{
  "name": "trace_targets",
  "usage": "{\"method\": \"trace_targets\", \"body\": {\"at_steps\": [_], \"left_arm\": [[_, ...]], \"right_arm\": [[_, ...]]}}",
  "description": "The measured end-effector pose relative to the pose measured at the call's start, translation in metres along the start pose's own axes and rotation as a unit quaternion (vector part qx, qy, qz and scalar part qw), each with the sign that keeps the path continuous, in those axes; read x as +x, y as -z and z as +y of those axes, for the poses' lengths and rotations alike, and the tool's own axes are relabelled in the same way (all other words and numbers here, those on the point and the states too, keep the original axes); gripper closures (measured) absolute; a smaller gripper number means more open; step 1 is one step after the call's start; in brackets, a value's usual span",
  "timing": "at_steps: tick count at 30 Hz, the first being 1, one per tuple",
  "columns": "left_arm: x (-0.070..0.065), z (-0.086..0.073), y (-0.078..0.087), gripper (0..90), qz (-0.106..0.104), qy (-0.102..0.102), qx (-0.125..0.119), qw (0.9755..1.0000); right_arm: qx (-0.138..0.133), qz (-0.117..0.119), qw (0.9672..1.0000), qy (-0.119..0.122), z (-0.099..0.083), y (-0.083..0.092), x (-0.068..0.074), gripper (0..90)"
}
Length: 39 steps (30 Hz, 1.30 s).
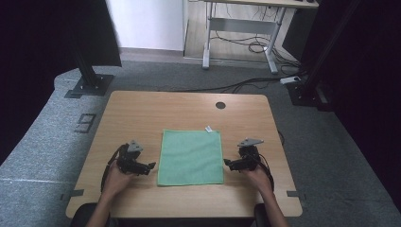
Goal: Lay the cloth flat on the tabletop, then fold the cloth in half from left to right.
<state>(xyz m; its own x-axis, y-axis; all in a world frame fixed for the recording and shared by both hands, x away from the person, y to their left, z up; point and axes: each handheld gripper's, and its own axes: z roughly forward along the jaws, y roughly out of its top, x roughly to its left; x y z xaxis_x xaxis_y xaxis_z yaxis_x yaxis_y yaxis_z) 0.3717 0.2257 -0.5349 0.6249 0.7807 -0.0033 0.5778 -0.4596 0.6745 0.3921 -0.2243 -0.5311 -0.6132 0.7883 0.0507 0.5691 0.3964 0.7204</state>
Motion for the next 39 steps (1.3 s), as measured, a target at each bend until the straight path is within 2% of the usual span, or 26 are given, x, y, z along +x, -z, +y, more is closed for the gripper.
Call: {"method": "trace_targets", "body": {"at_steps": [5,10,13,32,39], "left_arm": [[0.001,-0.006,-0.011,0.0,0.002,-0.004,0.018,0.9998],[0.000,-0.007,-0.012,0.0,-0.005,-0.003,0.011,0.9999],[-0.001,-0.007,-0.012,0.0,-0.005,-0.003,0.011,0.9999],[0.000,-0.006,-0.013,0.0,-0.007,-0.004,0.010,0.9999],[0.000,-0.006,-0.013,0.0,-0.006,-0.004,0.010,0.9999]], "right_arm": [[0.021,-0.012,0.9996,0.015,-0.014,-0.005,0.000,0.0],[0.026,-0.009,0.9994,0.024,-0.021,-0.010,0.000,0.0],[0.004,-0.007,0.9997,0.024,-0.025,-0.011,0.000,0.0],[0.004,-0.004,0.9996,0.026,-0.026,-0.011,0.001,0.0],[0.004,-0.007,0.9998,0.018,-0.026,-0.009,0.000,0.0]]}}
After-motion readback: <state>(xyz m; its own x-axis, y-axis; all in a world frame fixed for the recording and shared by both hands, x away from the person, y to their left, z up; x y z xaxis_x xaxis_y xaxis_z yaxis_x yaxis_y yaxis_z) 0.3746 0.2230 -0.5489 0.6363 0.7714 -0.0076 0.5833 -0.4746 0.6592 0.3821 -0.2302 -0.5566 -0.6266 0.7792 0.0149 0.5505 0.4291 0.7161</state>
